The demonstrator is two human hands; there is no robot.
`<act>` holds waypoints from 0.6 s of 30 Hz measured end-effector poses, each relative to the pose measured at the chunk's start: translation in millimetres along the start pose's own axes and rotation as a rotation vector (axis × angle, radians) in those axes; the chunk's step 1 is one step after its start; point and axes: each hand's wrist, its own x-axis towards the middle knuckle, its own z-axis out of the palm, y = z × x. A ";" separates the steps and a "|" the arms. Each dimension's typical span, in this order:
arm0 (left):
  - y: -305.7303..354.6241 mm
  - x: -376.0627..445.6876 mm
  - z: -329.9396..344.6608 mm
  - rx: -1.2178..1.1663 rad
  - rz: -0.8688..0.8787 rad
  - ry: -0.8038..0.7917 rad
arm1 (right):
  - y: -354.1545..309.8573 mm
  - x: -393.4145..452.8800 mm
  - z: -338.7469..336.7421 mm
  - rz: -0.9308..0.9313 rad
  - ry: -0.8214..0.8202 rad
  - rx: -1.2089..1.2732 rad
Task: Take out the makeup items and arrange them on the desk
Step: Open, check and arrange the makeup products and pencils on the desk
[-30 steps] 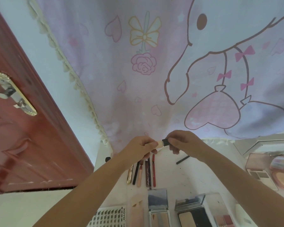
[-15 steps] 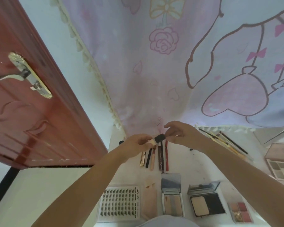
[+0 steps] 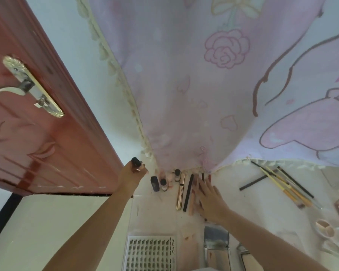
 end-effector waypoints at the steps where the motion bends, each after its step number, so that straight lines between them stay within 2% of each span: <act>1: -2.8 8.1 2.1 0.031 0.000 -0.017 | 0.6 3.1 3.1 0.010 -0.015 -0.014; 5: -11.2 27.9 10.7 0.156 -0.014 -0.093 | 1.0 21.2 0.3 0.090 0.018 -0.142; 6: -12.9 32.0 13.1 0.176 -0.016 -0.124 | -1.1 22.5 -3.9 0.095 -0.060 -0.140; 7: -15.9 36.3 16.3 0.206 -0.016 -0.163 | 1.5 27.1 2.4 0.020 -0.046 -0.144; 10: -21.9 46.1 24.0 0.319 -0.001 -0.271 | 2.6 28.7 12.2 -0.009 -0.083 -0.063; 18: -32.3 63.1 27.8 0.385 0.062 -0.431 | 1.4 29.7 18.3 0.029 -0.061 0.056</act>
